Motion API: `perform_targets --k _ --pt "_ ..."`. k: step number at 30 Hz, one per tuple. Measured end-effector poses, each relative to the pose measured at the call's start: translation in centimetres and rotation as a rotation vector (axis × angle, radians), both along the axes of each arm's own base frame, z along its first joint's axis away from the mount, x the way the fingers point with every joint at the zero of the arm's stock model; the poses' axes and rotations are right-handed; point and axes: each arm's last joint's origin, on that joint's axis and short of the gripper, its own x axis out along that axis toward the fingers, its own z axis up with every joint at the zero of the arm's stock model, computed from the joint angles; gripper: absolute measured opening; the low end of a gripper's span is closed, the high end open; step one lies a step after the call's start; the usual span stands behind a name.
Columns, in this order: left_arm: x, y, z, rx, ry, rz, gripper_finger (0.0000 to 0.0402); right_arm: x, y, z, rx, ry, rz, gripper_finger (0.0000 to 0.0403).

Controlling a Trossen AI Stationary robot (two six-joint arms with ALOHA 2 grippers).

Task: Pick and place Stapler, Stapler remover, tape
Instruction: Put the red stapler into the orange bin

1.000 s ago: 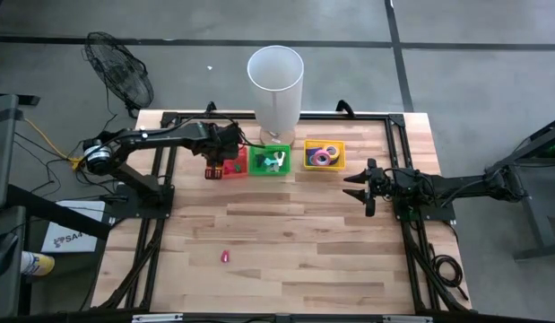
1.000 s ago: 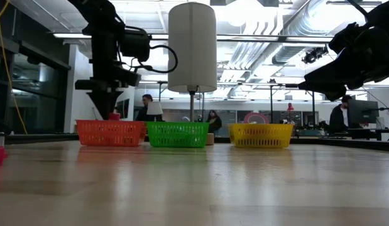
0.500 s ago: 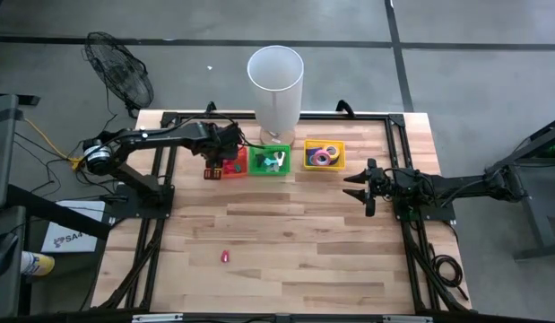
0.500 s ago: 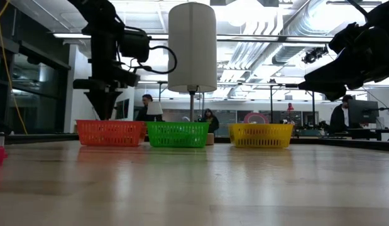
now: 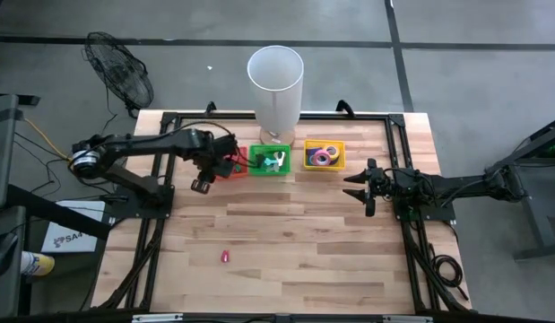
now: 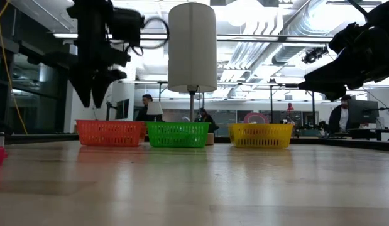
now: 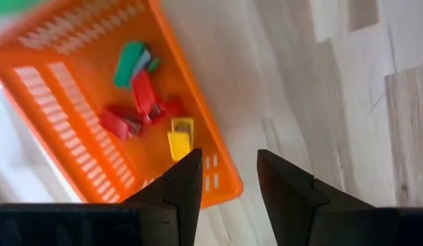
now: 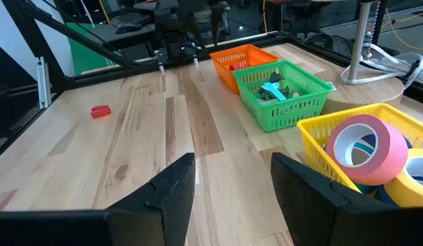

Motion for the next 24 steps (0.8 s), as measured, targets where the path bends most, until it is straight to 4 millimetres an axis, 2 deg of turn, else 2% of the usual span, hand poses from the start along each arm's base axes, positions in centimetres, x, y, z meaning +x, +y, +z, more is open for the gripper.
perform_targets --k 5,18,24 --pt "0.3 -2.6 0.9 -0.002 -0.065 -0.153 0.0136 0.0 0.0 0.0 0.000 0.001 0.000 0.0183" --pt "1.6 -10.6 1.2 -0.116 -0.194 -0.688 0.0136 0.0 0.0 0.0 0.000 0.000 -0.001 0.0183" --pt "1.9 -13.6 1.6 -0.092 -0.292 -0.879 0.0136 0.0 0.0 0.0 0.000 0.000 0.000 0.0183"
